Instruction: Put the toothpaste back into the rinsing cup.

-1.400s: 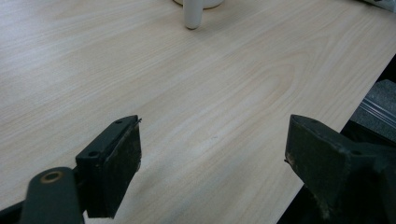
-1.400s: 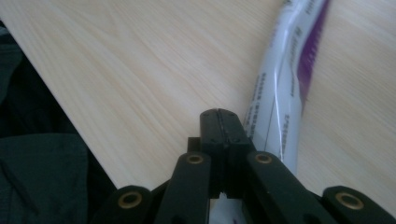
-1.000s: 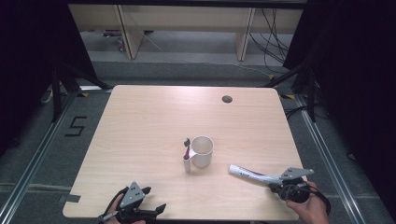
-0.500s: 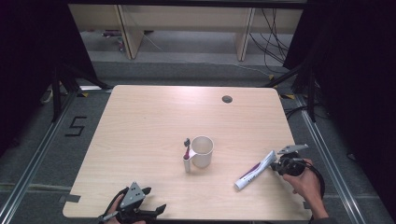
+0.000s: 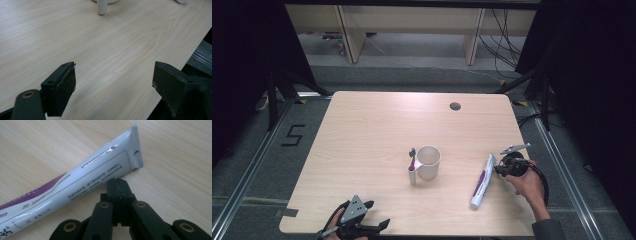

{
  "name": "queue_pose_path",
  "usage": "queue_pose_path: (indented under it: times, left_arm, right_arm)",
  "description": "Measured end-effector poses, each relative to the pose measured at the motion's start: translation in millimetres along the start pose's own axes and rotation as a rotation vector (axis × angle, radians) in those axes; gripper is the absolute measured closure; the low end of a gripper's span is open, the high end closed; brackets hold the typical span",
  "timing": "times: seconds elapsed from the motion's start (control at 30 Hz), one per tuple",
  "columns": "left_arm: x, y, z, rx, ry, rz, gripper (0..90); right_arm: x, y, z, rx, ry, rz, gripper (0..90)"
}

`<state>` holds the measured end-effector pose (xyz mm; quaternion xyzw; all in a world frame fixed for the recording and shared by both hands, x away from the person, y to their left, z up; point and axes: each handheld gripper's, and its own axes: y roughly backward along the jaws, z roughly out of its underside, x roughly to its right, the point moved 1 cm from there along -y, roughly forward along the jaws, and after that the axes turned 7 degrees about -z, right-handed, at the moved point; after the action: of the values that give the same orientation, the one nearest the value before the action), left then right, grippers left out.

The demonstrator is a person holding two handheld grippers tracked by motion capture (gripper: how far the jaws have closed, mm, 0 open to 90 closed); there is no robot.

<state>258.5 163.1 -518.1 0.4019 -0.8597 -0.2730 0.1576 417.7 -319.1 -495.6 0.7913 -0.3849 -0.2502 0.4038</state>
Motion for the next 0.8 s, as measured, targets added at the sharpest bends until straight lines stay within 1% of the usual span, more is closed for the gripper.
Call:
queue_pose_path:
  times: [0.03,0.07,0.1,0.13,0.17,0.2,0.23,0.27,0.3,0.33,0.37,0.4,0.43,0.47,0.5,0.53,0.57,0.6,0.63,0.67,0.7,0.73,0.77,0.8]
  left_arm:
    - [1.3,-0.5,0.0,0.01,0.015,0.005,18.4]
    - [0.3,0.2,-0.1,0.003,0.004,0.004,18.4]
    - [0.6,-0.1,0.0,0.005,0.008,0.004,18.4]
    - [0.6,-0.3,0.0,0.004,0.007,0.004,18.4]
    - [1.7,-0.9,0.3,0.008,0.017,0.005,18.4]
    - [-0.2,-0.8,0.3,-0.004,-0.009,-0.001,18.4]
    - [1.3,-0.8,0.1,0.002,0.006,0.002,18.4]
    - [1.3,-0.9,0.0,0.003,0.007,0.001,18.4]
    - [1.3,-1.5,0.1,0.011,0.009,0.002,18.4]
    - [1.7,-1.5,0.1,0.012,0.016,0.006,18.4]
    - [1.7,-1.5,0.3,0.012,0.017,0.007,18.4]
    - [1.4,-0.9,0.2,0.006,0.015,0.003,18.4]
    - [0.4,-0.4,0.1,0.001,0.004,0.003,18.4]
    - [0.4,-0.3,0.1,0.003,0.006,0.002,18.4]
    - [0.4,-0.3,0.2,0.003,0.006,0.003,18.4]
    - [-0.5,0.5,0.3,-0.008,-0.008,0.004,18.4]
    - [-0.5,0.5,0.2,-0.007,-0.008,0.005,18.4]
    - [0.6,-0.7,0.2,0.009,0.01,0.004,18.4]
    - [0.4,-0.7,0.3,0.007,0.008,0.005,18.4]
    - [0.4,-0.3,0.3,0.001,0.006,0.003,18.4]
    - [-0.3,0.4,0.4,-0.009,-0.006,0.004,18.4]
    - [-0.3,0.4,0.3,-0.008,-0.006,0.005,18.4]
    - [0.6,-0.8,0.3,0.009,0.011,0.007,18.4]
    - [0.7,-0.7,0.2,0.009,0.011,0.008,18.4]
  right_arm:
    - [-4.1,3.8,-0.1,-0.031,-0.058,-0.009,89.0]
    - [-1.5,5.4,-0.1,-0.019,-0.025,-0.001,87.7]
    - [-3.0,7.3,1.0,0.001,-0.046,0.004,85.5]
    - [-2.0,11.7,1.0,-0.005,-0.037,0.003,83.6]
    - [-2.9,14.2,1.9,0.004,-0.058,0.003,80.4]
    - [-4.7,17.8,2.9,0.024,-0.103,-0.016,75.5]
    - [-5.9,22.3,2.8,0.014,-0.141,-0.029,70.0]
    - [-6.8,23.6,3.7,0.04,-0.159,-0.04,65.4]
    - [-11.4,27.2,3.1,0.037,-0.21,-0.048,62.1]
    - [-14.4,27.5,3.0,0.041,-0.23,-0.052,58.0]
    - [-16.1,27.9,3.0,0.039,-0.224,-0.059,54.1]
    - [-19.5,27.1,2.7,0.053,-0.241,-0.075,51.9]
    - [-21.4,26.7,2.8,0.058,-0.231,-0.063,49.5]
    - [-22.8,27.1,2.2,0.037,-0.217,-0.068,46.6]
    - [-29.4,28.5,0.7,0.033,-0.246,-0.072,45.0]
    - [-32.1,28.2,0.1,0.037,-0.234,-0.085,43.9]
    - [-34.4,27.5,-0.1,0.036,-0.214,-0.073,42.9]
    - [-36.7,26.6,-0.6,0.035,-0.197,-0.081,41.8]
    - [-38.6,25.1,-0.9,0.027,-0.189,-0.077,40.8]
    - [-41.4,24.3,-1.4,0.013,-0.194,-0.078,40.3]
    - [-43.4,22.5,-1.8,0.003,-0.202,-0.072,39.6]
    - [-44.2,20.3,-1.2,0.008,-0.176,-0.077,39.2]
    - [-46.1,19.4,-1.5,-0.002,-0.187,-0.078,38.9]
    - [-47.2,18.3,-1.3,-0.011,-0.185,-0.082,38.4]
